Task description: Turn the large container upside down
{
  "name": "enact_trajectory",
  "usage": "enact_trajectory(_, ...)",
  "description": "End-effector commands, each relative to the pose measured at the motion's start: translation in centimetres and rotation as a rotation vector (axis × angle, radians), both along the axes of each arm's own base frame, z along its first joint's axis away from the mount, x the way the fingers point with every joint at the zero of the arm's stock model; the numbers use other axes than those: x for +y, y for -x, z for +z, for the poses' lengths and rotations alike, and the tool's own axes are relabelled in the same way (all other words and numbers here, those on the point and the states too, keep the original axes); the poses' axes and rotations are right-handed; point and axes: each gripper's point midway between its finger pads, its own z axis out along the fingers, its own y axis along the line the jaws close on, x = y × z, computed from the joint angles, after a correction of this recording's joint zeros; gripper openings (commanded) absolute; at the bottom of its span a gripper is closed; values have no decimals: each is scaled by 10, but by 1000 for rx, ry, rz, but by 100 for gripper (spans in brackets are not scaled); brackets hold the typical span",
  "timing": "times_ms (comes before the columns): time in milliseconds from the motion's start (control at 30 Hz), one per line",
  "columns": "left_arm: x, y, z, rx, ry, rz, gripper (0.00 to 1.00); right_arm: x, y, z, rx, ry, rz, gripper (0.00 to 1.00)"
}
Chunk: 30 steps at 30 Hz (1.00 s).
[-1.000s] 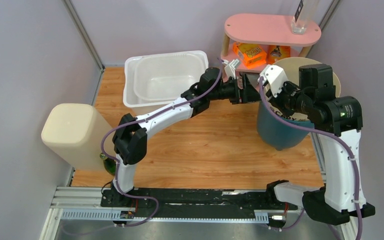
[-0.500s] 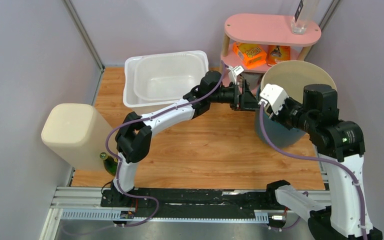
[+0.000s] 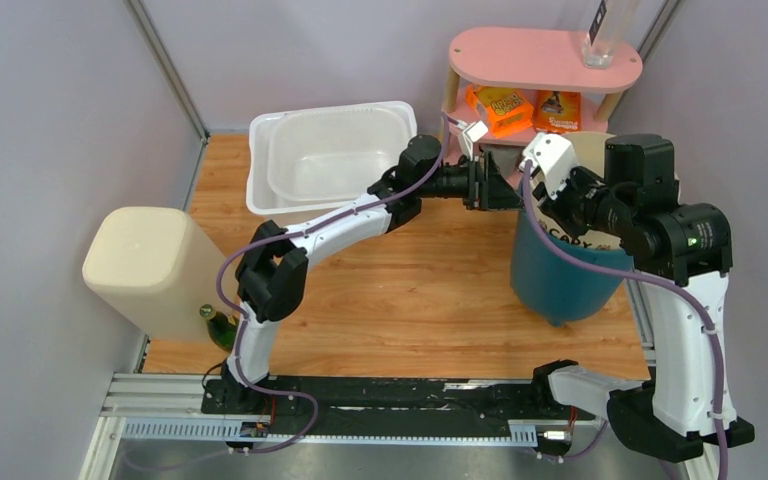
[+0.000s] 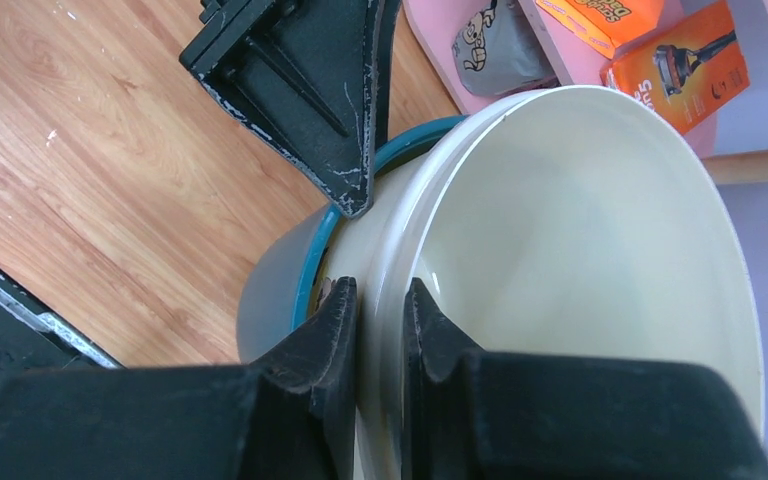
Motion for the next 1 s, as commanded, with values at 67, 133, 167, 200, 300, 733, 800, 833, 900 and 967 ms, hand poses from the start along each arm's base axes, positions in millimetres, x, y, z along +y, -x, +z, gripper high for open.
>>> enact_trajectory(67,31,22,-205,148,-544,0,100,18,19,257,-1069,-165,164,0)
enact_trajectory(133,37,20,-210,106,-575,10,100,18,19,274,-1111,-180,158,0)
enact_trajectory(167,39,18,-211,86,-581,15,100,20,19,280,-1116,-200,160,0)
enact_trajectory(200,40,18,-212,82,-587,15,100,21,19,284,-1115,-219,163,0)
enact_trajectory(300,39,15,-212,53,-593,21,100,23,20,291,-1124,-251,171,0)
enact_trajectory(733,122,-18,-21,-633,-310,58,100,54,9,167,-829,-189,351,0)
enact_trajectory(800,141,-1,7,-832,-276,36,100,65,16,158,-807,-188,427,0)
enact_trajectory(833,148,5,7,-877,-288,19,100,71,21,153,-796,-177,481,0)
enact_trajectory(900,166,18,27,-1038,-290,-1,100,80,31,144,-782,-160,571,0)
enact_trajectory(967,181,28,38,-1240,-314,-53,100,86,38,134,-776,-134,644,0)
